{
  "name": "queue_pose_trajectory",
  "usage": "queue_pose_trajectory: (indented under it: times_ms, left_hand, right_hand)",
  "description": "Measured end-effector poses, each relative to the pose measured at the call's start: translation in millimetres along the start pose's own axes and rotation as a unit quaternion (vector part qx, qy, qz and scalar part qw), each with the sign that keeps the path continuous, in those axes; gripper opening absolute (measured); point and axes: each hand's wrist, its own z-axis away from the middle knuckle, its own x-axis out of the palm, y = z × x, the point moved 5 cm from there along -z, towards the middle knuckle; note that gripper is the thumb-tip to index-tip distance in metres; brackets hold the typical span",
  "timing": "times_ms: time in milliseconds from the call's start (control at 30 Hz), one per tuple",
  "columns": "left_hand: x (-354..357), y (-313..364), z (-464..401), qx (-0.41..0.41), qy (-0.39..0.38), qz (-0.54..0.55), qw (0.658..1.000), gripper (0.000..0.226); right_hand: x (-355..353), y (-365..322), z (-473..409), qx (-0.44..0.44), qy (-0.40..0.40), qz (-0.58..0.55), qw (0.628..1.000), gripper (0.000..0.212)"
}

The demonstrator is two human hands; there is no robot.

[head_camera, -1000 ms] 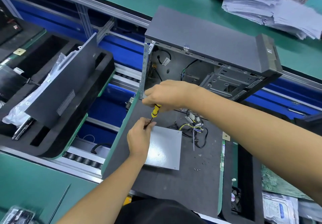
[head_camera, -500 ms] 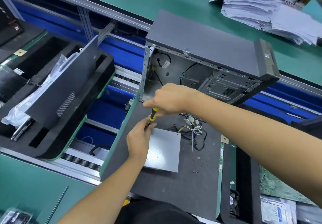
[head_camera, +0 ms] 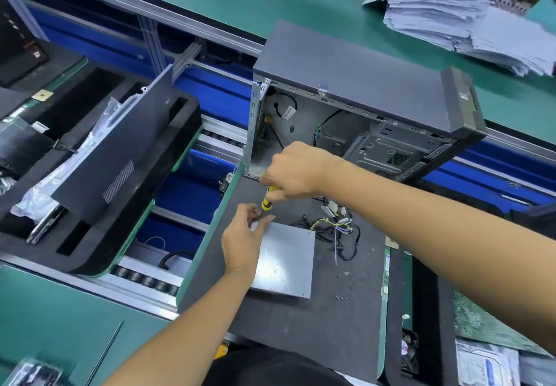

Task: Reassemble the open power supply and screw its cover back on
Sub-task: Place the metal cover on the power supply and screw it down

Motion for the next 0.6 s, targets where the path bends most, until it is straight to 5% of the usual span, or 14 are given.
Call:
queue_pose_trajectory:
  times_ms: [100,267,367,500,600]
  left_hand:
    - [-0.2,-2.1,-0.2,0.004,0.013,-0.01,1.0,0.029]
    - [-1.7,3.6,1.5,0.015,0.024,-0.04,0.999,0.036]
    - [-1.3,1.6,1.6,0.007,0.012,-0.033,0.999,0.03]
    - [-2.1,0.8,0.6,0.01,0.018,-0.031,0.999,0.032]
    - [-2.2,2.8,-0.2,0.022,0.023,-0.052,0.998,0.032]
  right_hand:
    - [1.9,-1.3,-1.7,0.031,0.006,-0.028,0.999,0.033]
    - [-6.9,-4.6,0.9,-0.069,0.018,-0.02,0.997,0.041]
    - [-4.4,0.4,-1.8,-0.02,-0.002,-0.019,1.0,0.021]
    - [-1.5,-1.4,-3.4,0.036,-0.004,-0.041,0.998,0.032]
    - [-5.6,-2.3,-1.4,-0.02,0.012,-0.084,0.996,0.037]
